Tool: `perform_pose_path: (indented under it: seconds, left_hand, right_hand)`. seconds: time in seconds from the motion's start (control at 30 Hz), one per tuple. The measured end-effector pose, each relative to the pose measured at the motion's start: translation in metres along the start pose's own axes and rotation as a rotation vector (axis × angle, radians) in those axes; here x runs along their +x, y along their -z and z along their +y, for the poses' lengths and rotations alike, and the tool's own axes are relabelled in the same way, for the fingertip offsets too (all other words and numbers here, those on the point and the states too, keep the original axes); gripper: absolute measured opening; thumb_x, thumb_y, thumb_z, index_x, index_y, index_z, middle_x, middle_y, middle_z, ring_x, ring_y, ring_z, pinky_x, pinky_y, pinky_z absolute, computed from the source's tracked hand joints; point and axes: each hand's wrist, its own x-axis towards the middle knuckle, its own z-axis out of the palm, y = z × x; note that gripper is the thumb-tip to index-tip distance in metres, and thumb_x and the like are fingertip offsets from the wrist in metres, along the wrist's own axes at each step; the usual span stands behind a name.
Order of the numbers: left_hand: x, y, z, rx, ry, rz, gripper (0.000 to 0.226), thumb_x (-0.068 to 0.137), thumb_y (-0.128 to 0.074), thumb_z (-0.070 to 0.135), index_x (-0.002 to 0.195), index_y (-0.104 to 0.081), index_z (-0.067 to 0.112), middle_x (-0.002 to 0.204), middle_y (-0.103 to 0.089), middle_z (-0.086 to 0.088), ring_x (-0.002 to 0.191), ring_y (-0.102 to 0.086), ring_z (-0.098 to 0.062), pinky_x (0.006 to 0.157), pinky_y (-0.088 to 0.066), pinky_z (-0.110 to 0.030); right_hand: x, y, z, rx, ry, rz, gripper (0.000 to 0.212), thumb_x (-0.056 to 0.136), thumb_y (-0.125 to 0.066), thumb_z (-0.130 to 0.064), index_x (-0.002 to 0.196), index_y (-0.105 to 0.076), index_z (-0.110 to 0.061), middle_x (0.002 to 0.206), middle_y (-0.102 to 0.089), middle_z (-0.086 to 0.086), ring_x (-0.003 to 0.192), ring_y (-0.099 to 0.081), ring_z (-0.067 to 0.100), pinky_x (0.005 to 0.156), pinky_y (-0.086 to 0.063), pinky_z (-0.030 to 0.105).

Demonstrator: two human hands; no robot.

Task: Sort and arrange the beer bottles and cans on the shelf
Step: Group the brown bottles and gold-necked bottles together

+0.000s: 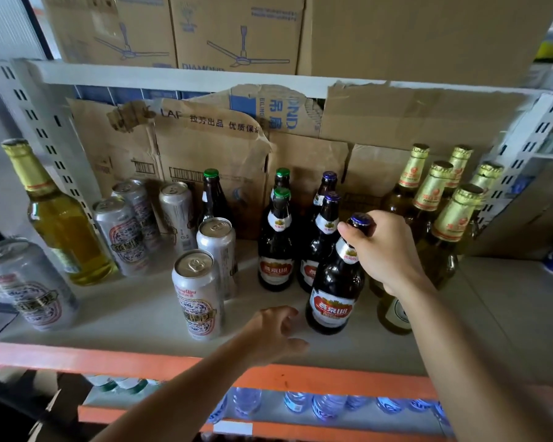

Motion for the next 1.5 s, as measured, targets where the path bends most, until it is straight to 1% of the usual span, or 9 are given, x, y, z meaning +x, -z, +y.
perform_pose_path:
  seconds: [0.13,0.27,0.6,0.8,0.93,1.07,1.2,1.37,1.5]
  left_hand:
    - [0.006,-0.003,0.001,-0.002,0.030,0.032,0.062,0.072,-0.080,0.036,0.127,-0.058,0.018,0.101,-0.059,0.008,0.093,-0.057,-0.006,0.082,-0.045,-0.018]
    - [0.009,-0.007,-0.001,-0.027,0.073,0.068,0.057,0.071,-0.081,0.034,0.122,-0.062,0.018,0.096,-0.061,0.008,0.090,-0.058,-0.007,0.085,-0.049,-0.023]
    - [0.015,-0.012,-0.002,-0.017,0.105,0.111,0.048,0.069,-0.080,0.040,0.112,-0.066,0.023,0.092,-0.067,0.004,0.086,-0.063,-0.012,0.079,-0.051,-0.026]
    - [0.020,-0.015,0.001,-0.002,0.078,0.135,0.079,0.048,-0.062,0.071,0.117,-0.062,0.033,0.093,-0.072,0.005,0.088,-0.067,-0.011,0.078,-0.054,-0.027]
    - [0.025,-0.018,0.002,0.087,0.067,0.138,0.061,0.064,-0.074,0.057,0.120,-0.060,0.036,0.100,-0.070,0.005,0.094,-0.066,-0.014,0.074,-0.047,-0.022]
    - [0.031,-0.021,0.000,0.094,0.078,0.154,0.070,0.050,-0.056,0.072,0.111,-0.059,0.038,0.089,-0.068,0.007,0.091,-0.066,-0.016,0.074,-0.051,-0.026]
    - [0.032,-0.021,-0.008,0.100,0.047,0.165,0.065,0.056,-0.053,0.075,0.105,-0.061,0.033,0.080,-0.061,0.006,0.086,-0.065,-0.020,0.066,-0.044,-0.026]
    - [0.033,-0.020,-0.010,0.072,0.043,0.153,0.058,0.064,-0.058,0.068,0.113,-0.061,0.036,0.092,-0.069,0.005,0.090,-0.065,-0.017,0.074,-0.050,-0.029]
    - [0.033,-0.020,-0.010,0.111,0.043,0.154,0.052,0.071,-0.065,0.063,0.115,-0.061,0.035,0.101,-0.071,0.003,0.095,-0.065,-0.019,0.073,-0.047,-0.028]
  right_hand:
    - [0.001,-0.006,0.010,-0.030,0.050,-0.030,0.028,0.086,-0.068,-0.036,0.068,-0.055,-0.019,0.065,-0.060,-0.001,0.063,-0.058,0.017,0.057,-0.047,0.035]
    - [0.002,-0.010,0.013,-0.038,0.100,-0.056,0.026,0.084,-0.070,-0.038,0.084,-0.065,-0.013,0.075,-0.069,0.000,0.073,-0.066,0.019,0.067,-0.056,0.044]
    - [0.002,-0.017,0.016,-0.005,0.152,-0.072,0.022,0.083,-0.074,-0.033,0.091,-0.066,-0.014,0.077,-0.069,-0.003,0.072,-0.066,0.013,0.061,-0.052,0.029]
    - [0.001,-0.017,0.016,0.002,0.154,-0.067,0.019,0.082,-0.074,-0.035,0.086,-0.060,-0.022,0.073,-0.067,-0.007,0.067,-0.064,0.008,0.056,-0.049,0.022]
    - [0.001,-0.017,0.015,0.021,0.159,-0.068,0.019,0.082,-0.075,-0.034,0.086,-0.060,-0.022,0.072,-0.067,-0.008,0.065,-0.064,0.007,0.054,-0.048,0.020]
    - [0.000,-0.016,0.017,0.066,0.185,-0.072,0.019,0.082,-0.075,-0.033,0.085,-0.060,-0.022,0.068,-0.067,-0.007,0.063,-0.064,0.010,0.050,-0.047,0.020]
    - [0.002,-0.018,0.017,0.079,0.177,-0.101,0.021,0.080,-0.075,-0.036,0.086,-0.060,-0.023,0.071,-0.069,-0.004,0.064,-0.065,0.009,0.055,-0.051,0.027]
    - [0.006,-0.013,0.019,0.075,0.151,-0.181,0.024,0.078,-0.076,-0.040,0.087,-0.059,-0.026,0.081,-0.068,-0.010,0.074,-0.065,0.003,0.059,-0.049,0.016]
    - [0.005,-0.014,0.020,0.084,0.153,-0.170,0.028,0.078,-0.075,-0.041,0.089,-0.062,-0.019,0.082,-0.069,-0.009,0.076,-0.066,0.005,0.062,-0.051,0.020]
